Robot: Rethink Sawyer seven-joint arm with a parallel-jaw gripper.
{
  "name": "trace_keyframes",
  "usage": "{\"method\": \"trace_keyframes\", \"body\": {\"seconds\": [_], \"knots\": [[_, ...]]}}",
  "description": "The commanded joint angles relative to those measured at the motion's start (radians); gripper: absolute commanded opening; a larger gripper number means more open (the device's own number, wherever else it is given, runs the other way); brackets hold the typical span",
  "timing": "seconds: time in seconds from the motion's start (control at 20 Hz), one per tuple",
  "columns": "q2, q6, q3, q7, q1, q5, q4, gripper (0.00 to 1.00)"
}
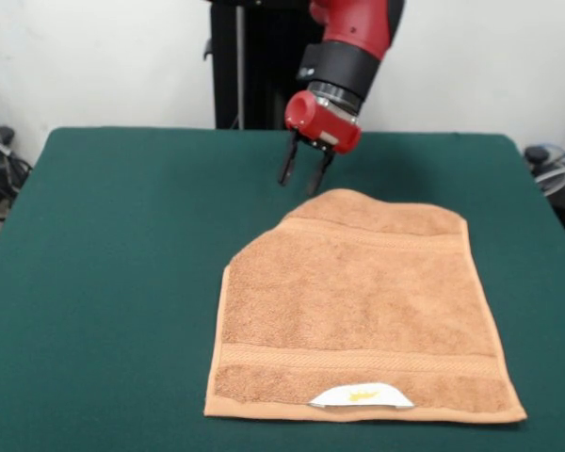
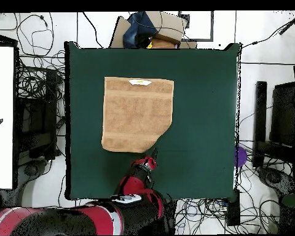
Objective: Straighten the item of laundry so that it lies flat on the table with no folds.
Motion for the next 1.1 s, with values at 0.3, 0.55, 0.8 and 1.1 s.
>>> {"method": "trace_keyframes", "body": {"seconds": [0.3, 0.55, 0.8, 1.1], "knots": [[0.029, 0.034, 0.158, 0.209, 0.002, 0.049, -0.090, 1.00], [0.032, 0.045, 0.158, 0.210, 0.015, 0.078, -0.086, 1.00], [0.028, 0.057, 0.156, 0.211, 0.021, 0.091, -0.076, 1.00], [0.053, 0.058, 0.144, 0.206, 0.053, 0.161, -0.065, 1.00]]}}
